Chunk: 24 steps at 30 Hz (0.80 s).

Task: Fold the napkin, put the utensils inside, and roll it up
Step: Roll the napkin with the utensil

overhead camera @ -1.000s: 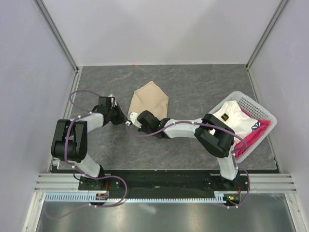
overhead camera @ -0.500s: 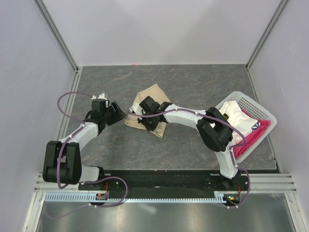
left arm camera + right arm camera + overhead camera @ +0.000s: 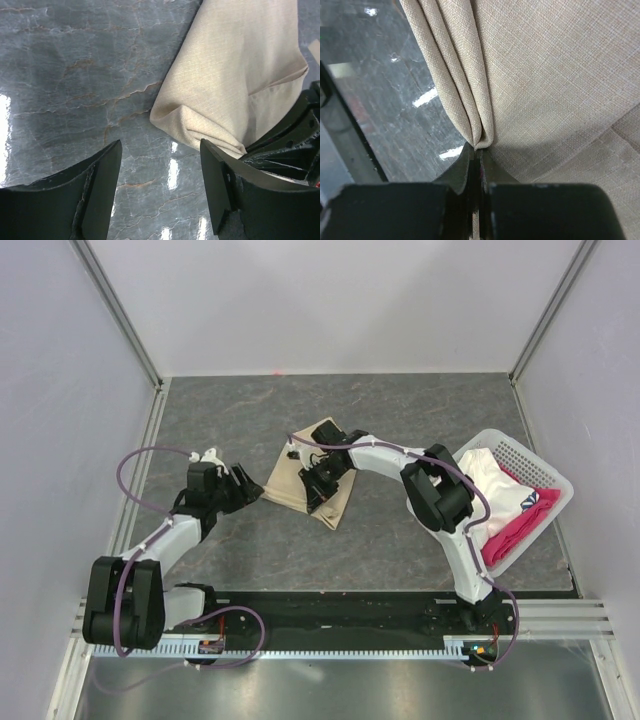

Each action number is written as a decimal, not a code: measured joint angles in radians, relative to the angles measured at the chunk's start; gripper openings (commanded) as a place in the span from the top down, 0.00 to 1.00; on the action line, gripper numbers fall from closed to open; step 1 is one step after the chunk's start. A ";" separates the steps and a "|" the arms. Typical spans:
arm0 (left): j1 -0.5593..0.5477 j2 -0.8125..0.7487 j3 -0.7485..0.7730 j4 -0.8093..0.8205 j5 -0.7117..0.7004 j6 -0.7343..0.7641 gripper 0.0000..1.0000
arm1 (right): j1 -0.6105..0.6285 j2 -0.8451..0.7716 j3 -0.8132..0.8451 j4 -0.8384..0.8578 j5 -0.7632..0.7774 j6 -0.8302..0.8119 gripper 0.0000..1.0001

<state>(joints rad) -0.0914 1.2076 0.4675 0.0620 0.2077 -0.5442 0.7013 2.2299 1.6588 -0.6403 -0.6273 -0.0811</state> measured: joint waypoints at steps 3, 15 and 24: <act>-0.001 -0.003 -0.004 0.019 0.015 0.000 0.29 | -0.027 0.025 0.006 0.001 -0.078 0.016 1.00; -0.009 0.126 0.012 0.068 0.092 0.020 0.33 | -0.105 0.117 0.032 0.000 -0.319 0.080 1.00; -0.009 0.175 0.032 0.093 0.094 0.031 0.34 | -0.126 0.134 0.037 -0.008 -0.363 0.092 1.00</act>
<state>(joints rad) -0.1005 1.3830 0.4995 0.1547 0.3016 -0.5137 0.5755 2.3642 1.6958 -0.6487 -0.9905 0.0113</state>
